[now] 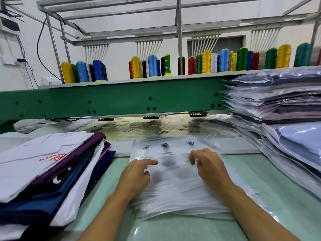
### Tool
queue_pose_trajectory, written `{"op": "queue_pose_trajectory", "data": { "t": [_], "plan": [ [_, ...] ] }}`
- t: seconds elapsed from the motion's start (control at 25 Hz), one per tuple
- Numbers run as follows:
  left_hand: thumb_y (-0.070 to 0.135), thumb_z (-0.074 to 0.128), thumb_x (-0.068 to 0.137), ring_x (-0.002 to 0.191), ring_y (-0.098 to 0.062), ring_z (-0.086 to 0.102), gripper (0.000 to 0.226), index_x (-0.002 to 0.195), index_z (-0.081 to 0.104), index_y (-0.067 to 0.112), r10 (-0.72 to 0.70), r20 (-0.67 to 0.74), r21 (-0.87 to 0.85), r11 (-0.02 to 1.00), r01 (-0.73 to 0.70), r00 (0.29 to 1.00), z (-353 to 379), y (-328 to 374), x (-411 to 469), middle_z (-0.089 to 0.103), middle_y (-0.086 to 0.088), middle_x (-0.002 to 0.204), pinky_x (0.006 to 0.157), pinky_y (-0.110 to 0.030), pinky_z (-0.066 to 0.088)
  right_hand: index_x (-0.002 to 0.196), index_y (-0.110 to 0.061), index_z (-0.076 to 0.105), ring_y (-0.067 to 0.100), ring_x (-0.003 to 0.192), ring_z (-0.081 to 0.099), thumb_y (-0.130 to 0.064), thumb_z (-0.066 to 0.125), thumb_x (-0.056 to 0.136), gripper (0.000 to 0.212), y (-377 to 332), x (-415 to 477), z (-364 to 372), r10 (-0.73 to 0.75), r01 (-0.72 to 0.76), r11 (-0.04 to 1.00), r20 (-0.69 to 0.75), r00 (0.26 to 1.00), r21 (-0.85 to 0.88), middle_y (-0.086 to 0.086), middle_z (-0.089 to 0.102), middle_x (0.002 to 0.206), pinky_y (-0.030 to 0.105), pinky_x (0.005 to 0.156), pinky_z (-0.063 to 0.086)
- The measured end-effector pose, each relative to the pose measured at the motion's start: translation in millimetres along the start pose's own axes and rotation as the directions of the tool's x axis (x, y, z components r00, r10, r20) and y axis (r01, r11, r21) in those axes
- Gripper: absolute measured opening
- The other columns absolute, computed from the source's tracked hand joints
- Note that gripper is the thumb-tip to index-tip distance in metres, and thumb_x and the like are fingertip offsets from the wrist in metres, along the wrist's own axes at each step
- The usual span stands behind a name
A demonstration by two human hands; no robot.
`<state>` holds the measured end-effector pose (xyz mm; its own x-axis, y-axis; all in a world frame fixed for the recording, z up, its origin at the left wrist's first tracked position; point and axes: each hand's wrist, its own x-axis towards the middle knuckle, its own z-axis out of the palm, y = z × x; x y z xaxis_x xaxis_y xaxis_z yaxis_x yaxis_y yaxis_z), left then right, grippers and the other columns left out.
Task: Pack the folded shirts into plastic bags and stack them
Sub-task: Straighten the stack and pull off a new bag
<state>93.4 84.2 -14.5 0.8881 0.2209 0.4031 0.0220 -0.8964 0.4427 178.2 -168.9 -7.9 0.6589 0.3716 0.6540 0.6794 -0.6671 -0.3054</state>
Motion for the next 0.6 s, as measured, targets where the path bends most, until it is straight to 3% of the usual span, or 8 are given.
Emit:
{"op": "queue_pose_trajectory", "data": {
  "t": [0.04,0.12,0.2,0.32,0.44,0.52,0.6],
  "plan": [
    [0.003,0.052,0.089,0.084,0.013,0.054,0.059,0.121,0.066,0.05,-0.042,-0.054,-0.043,0.998,0.039,0.998,-1.0,2.1,-0.4,0.056,0.027,0.098,0.072,-0.015,0.043,0.085,-0.023,0.07,0.023,0.093,0.061,0.019,0.05,0.076,0.047,-0.2,0.9,0.5,-0.016,0.016,1.0,0.017,1.0,-0.014,-0.001,0.073,0.092,0.036,0.074,0.046],
    [-0.002,0.047,0.089,0.085,0.012,0.059,0.061,0.119,0.069,0.046,-0.091,-0.142,-0.069,0.994,0.081,0.986,-2.2,4.7,-1.4,0.069,0.018,0.103,0.072,-0.021,0.049,0.114,-0.024,0.073,0.018,0.118,0.055,0.022,0.047,0.073,0.067,0.4,1.5,3.4,-0.011,0.014,0.999,0.065,0.998,-0.042,-0.008,0.068,0.125,0.037,0.094,0.047],
    [-0.007,0.045,0.086,0.103,-0.005,0.065,0.067,0.126,0.067,0.044,-0.087,-0.195,-0.025,0.996,0.084,0.977,-3.0,5.9,-2.7,0.072,0.009,0.116,0.081,-0.034,0.054,0.147,-0.027,0.05,0.015,0.133,0.041,0.02,0.045,0.076,0.085,1.8,-0.1,6.8,0.026,-0.015,0.996,0.134,0.991,-0.084,-0.013,0.049,0.149,0.035,0.105,0.04],
    [-0.012,0.045,0.079,0.12,-0.018,0.06,0.085,0.146,0.05,0.041,-0.024,-0.22,0.044,0.998,0.034,0.975,-2.8,7.6,-3.5,0.057,0.012,0.144,0.09,-0.038,0.051,0.158,-0.024,0.027,0.014,0.139,0.032,0.015,0.043,0.079,0.09,0.6,-0.5,8.6,0.076,-0.069,0.994,0.089,0.993,-0.081,-0.013,0.032,0.16,0.035,0.109,0.037],
    [-0.017,0.047,0.074,0.121,-0.02,0.06,0.095,0.154,0.039,0.035,0.074,-0.28,0.107,0.993,-0.046,0.957,-5.5,12.7,-2.9,0.037,0.018,0.158,0.09,-0.04,0.053,0.151,-0.013,0.041,0.02,0.135,0.041,0.017,0.046,0.077,0.08,-2.2,2.0,7.0,0.091,-0.094,0.995,-0.119,0.989,-0.022,-0.002,0.045,0.153,0.037,0.108,0.041],
    [-0.019,0.048,0.071,0.107,-0.023,0.065,0.085,0.138,0.054,0.034,0.078,-0.347,0.107,0.993,-0.043,0.935,-7.1,15.0,-2.6,0.049,0.014,0.152,0.082,-0.044,0.056,0.129,-0.011,0.06,0.025,0.117,0.055,0.016,0.053,0.072,0.063,-2.3,2.6,6.3,0.112,-0.114,0.993,-0.252,0.961,0.01,0.002,0.063,0.129,0.04,0.095,0.047],
    [-0.018,0.046,0.072,0.083,-0.028,0.065,0.06,0.108,0.046,0.03,0.029,-0.387,0.077,0.997,0.001,0.922,-5.9,12.4,-1.5,0.07,0.005,0.124,0.066,-0.044,0.054,0.1,-0.016,0.06,0.026,0.09,0.058,0.013,0.057,0.069,0.043,-1.9,2.7,4.3,0.14,-0.146,0.989,-0.328,0.934,0.007,0.0,0.064,0.094,0.042,0.081,0.046]
  ]
}}
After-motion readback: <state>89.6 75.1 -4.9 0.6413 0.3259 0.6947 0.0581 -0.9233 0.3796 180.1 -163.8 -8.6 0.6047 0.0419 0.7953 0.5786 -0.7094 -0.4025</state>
